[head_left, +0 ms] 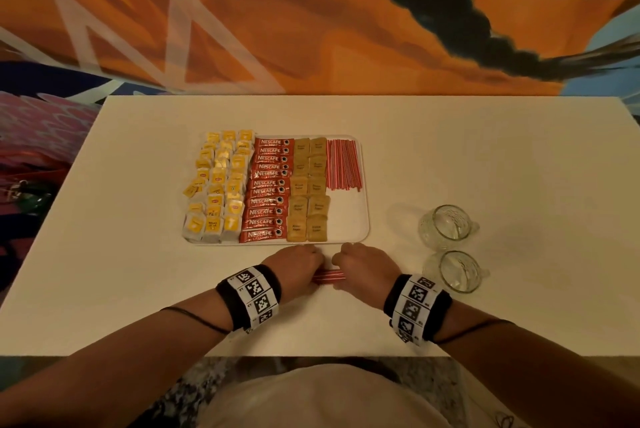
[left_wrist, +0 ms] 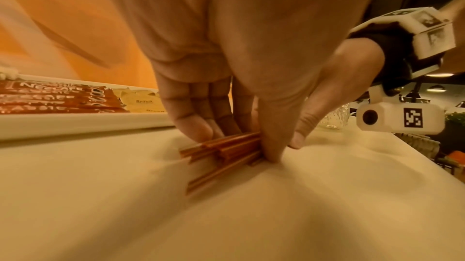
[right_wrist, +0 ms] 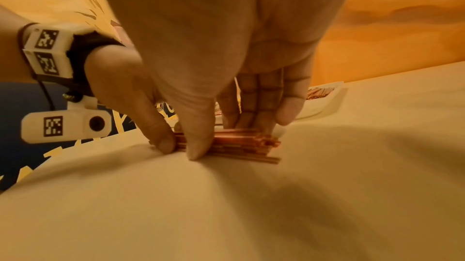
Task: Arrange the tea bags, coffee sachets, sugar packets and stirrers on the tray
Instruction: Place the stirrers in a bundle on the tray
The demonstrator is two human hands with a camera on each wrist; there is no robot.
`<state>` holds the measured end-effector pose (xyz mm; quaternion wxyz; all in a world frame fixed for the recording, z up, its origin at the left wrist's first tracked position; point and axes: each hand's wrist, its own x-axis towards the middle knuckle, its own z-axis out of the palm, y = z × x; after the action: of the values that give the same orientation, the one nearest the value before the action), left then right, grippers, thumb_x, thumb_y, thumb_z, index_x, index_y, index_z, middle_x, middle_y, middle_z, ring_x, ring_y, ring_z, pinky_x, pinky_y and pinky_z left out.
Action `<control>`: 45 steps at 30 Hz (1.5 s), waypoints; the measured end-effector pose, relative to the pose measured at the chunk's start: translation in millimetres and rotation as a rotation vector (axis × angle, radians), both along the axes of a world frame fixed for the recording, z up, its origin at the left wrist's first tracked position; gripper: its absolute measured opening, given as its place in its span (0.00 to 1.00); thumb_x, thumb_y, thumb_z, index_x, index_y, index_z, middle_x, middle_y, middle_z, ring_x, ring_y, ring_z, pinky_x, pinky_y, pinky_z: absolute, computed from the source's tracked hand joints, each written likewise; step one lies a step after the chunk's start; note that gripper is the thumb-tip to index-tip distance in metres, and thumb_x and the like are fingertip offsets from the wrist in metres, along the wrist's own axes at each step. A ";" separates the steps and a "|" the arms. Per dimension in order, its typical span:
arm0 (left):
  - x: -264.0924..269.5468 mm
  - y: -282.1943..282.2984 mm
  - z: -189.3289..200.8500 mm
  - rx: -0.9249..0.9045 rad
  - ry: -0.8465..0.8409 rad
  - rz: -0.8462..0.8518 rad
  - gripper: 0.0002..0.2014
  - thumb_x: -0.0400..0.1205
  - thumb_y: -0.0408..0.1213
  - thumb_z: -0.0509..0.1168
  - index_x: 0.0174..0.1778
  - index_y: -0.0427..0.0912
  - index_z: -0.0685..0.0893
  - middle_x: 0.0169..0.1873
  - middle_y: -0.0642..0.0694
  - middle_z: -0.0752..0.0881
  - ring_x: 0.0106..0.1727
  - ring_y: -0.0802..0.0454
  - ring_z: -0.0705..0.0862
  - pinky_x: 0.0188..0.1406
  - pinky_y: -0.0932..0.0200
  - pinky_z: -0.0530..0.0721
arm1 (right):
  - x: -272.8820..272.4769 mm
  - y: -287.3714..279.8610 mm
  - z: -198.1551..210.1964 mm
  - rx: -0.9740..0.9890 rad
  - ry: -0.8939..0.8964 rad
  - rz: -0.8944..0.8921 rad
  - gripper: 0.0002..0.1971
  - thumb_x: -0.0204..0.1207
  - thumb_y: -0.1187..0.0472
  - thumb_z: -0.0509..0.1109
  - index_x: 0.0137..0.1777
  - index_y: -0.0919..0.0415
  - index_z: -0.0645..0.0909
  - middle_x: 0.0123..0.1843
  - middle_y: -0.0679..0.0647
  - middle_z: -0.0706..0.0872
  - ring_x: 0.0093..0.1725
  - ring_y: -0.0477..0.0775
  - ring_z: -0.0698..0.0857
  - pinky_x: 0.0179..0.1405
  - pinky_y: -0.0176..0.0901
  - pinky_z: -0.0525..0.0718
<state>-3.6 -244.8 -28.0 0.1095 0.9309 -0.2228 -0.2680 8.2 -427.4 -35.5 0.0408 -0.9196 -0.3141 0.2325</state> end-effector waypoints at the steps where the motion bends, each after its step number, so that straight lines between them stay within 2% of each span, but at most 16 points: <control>1: -0.7 -1.1 -0.3 0.000 0.008 0.011 0.12 0.82 0.40 0.67 0.60 0.43 0.83 0.54 0.44 0.83 0.53 0.44 0.84 0.51 0.54 0.79 | 1.0 0.0 -1.2 0.007 -0.004 -0.003 0.16 0.80 0.47 0.70 0.61 0.57 0.83 0.59 0.56 0.83 0.60 0.62 0.83 0.52 0.55 0.81; 6: -0.6 -1.0 0.6 -0.012 0.000 0.034 0.10 0.82 0.38 0.65 0.57 0.43 0.85 0.52 0.43 0.85 0.52 0.43 0.84 0.52 0.51 0.81 | 4.4 0.7 -1.9 -0.005 -0.033 0.017 0.14 0.84 0.49 0.66 0.60 0.58 0.83 0.58 0.58 0.85 0.57 0.65 0.85 0.51 0.55 0.80; 10: 1.0 4.8 -0.8 0.000 -0.003 0.045 0.09 0.83 0.39 0.65 0.57 0.44 0.84 0.52 0.44 0.85 0.51 0.44 0.85 0.49 0.53 0.81 | 3.4 1.9 -4.8 -0.050 -0.090 0.094 0.14 0.86 0.51 0.61 0.61 0.58 0.81 0.57 0.59 0.86 0.56 0.65 0.85 0.51 0.56 0.78; 13: 1.2 5.9 -0.1 0.020 0.003 0.045 0.08 0.84 0.37 0.63 0.57 0.44 0.83 0.53 0.44 0.85 0.51 0.44 0.85 0.48 0.54 0.80 | 1.5 5.0 -7.1 -0.056 -0.088 0.106 0.12 0.86 0.56 0.59 0.60 0.60 0.81 0.56 0.60 0.86 0.54 0.66 0.85 0.49 0.55 0.76; 16: -0.5 3.3 0.6 0.040 0.013 0.040 0.10 0.86 0.37 0.60 0.61 0.44 0.83 0.53 0.43 0.85 0.54 0.43 0.84 0.52 0.53 0.80 | -1.7 6.5 -9.7 -0.043 -0.077 0.110 0.11 0.85 0.62 0.58 0.60 0.62 0.80 0.57 0.61 0.85 0.55 0.66 0.84 0.49 0.56 0.75; 20: -3.6 1.0 -1.3 0.070 0.033 0.046 0.11 0.87 0.36 0.57 0.61 0.43 0.83 0.54 0.42 0.85 0.54 0.42 0.84 0.52 0.52 0.79 | -4.0 5.6 -15.3 -0.014 -0.083 0.090 0.11 0.83 0.64 0.59 0.58 0.64 0.80 0.57 0.62 0.83 0.54 0.67 0.83 0.43 0.55 0.72; 23: -5.3 -4.5 -1.3 0.112 0.033 0.032 0.12 0.87 0.34 0.56 0.62 0.41 0.81 0.56 0.40 0.84 0.55 0.41 0.84 0.53 0.50 0.81 | -4.2 5.2 -13.0 -0.010 -0.089 0.098 0.11 0.84 0.62 0.60 0.58 0.63 0.81 0.57 0.62 0.84 0.55 0.68 0.83 0.46 0.56 0.73; 27: -4.6 -6.1 -0.8 0.134 0.029 0.006 0.14 0.87 0.35 0.56 0.65 0.43 0.81 0.58 0.40 0.84 0.56 0.40 0.84 0.55 0.48 0.83 | -0.5 -1.8 -9.3 -0.051 -0.088 0.088 0.14 0.86 0.50 0.63 0.61 0.59 0.81 0.59 0.59 0.84 0.59 0.64 0.82 0.54 0.56 0.75; 31: -4.0 -4.5 -2.1 0.134 0.033 0.000 0.12 0.87 0.36 0.57 0.63 0.41 0.82 0.56 0.41 0.84 0.54 0.41 0.84 0.53 0.50 0.82 | -5.3 -2.2 -10.0 -0.083 -0.083 0.111 0.13 0.88 0.53 0.60 0.61 0.60 0.81 0.59 0.59 0.84 0.58 0.65 0.83 0.52 0.56 0.75; 33: -4.2 -5.0 -1.6 0.129 0.022 -0.009 0.11 0.87 0.36 0.57 0.61 0.41 0.82 0.55 0.41 0.84 0.53 0.41 0.84 0.50 0.50 0.80 | -7.4 0.4 -11.2 -0.063 -0.100 0.115 0.11 0.87 0.57 0.60 0.57 0.61 0.82 0.56 0.60 0.84 0.54 0.65 0.84 0.47 0.55 0.73; 34: -4.5 -5.3 -1.9 0.121 0.012 -0.016 0.11 0.87 0.37 0.58 0.60 0.42 0.83 0.55 0.41 0.84 0.52 0.41 0.84 0.49 0.50 0.80 | -7.8 1.6 -8.6 -0.060 -0.101 0.125 0.08 0.83 0.58 0.64 0.52 0.61 0.83 0.51 0.59 0.85 0.49 0.64 0.85 0.42 0.54 0.73; 36: -4.9 -5.8 -0.9 0.102 -0.001 -0.028 0.11 0.87 0.39 0.58 0.59 0.42 0.83 0.53 0.42 0.84 0.51 0.42 0.84 0.48 0.51 0.80 | -8.4 0.3 -10.7 -0.104 -0.137 0.132 0.05 0.69 0.58 0.76 0.36 0.57 0.82 0.35 0.54 0.84 0.31 0.57 0.84 0.29 0.48 0.72; 38: -5.6 -5.5 -2.4 0.102 -0.013 -0.039 0.11 0.87 0.39 0.59 0.59 0.41 0.83 0.53 0.42 0.84 0.52 0.41 0.85 0.48 0.50 0.81 | -8.9 -1.4 -16.3 -0.104 -0.195 0.154 0.05 0.63 0.57 0.70 0.28 0.53 0.79 0.27 0.50 0.80 0.23 0.53 0.78 0.23 0.44 0.68; 40: -6.0 -5.9 -4.6 0.122 -0.014 -0.043 0.11 0.87 0.39 0.58 0.60 0.41 0.83 0.54 0.41 0.85 0.52 0.41 0.84 0.49 0.49 0.82 | -12.4 -1.7 -20.7 -0.073 -0.240 0.180 0.10 0.65 0.58 0.57 0.27 0.53 0.78 0.26 0.50 0.78 0.22 0.53 0.77 0.23 0.43 0.67; 41: -6.0 -6.7 -5.2 0.132 -0.013 -0.041 0.11 0.87 0.38 0.57 0.60 0.40 0.82 0.55 0.41 0.84 0.53 0.41 0.84 0.50 0.48 0.82 | -12.4 -1.8 -20.4 -0.061 -0.251 0.191 0.11 0.65 0.58 0.56 0.28 0.53 0.78 0.26 0.50 0.79 0.22 0.53 0.77 0.23 0.43 0.68; 45: -6.7 -10.7 -5.6 0.155 -0.014 -0.046 0.12 0.89 0.39 0.55 0.60 0.40 0.81 0.57 0.40 0.83 0.55 0.40 0.83 0.50 0.48 0.79 | -10.0 -5.3 -13.0 -0.033 -0.222 0.210 0.04 0.70 0.59 0.72 0.35 0.55 0.81 0.32 0.52 0.83 0.28 0.56 0.82 0.28 0.45 0.70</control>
<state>-10.3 -255.5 -33.5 0.0294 0.9331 -0.2233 -0.2803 -1.8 -432.7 -48.5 -0.0339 -0.9022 -0.4075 0.1375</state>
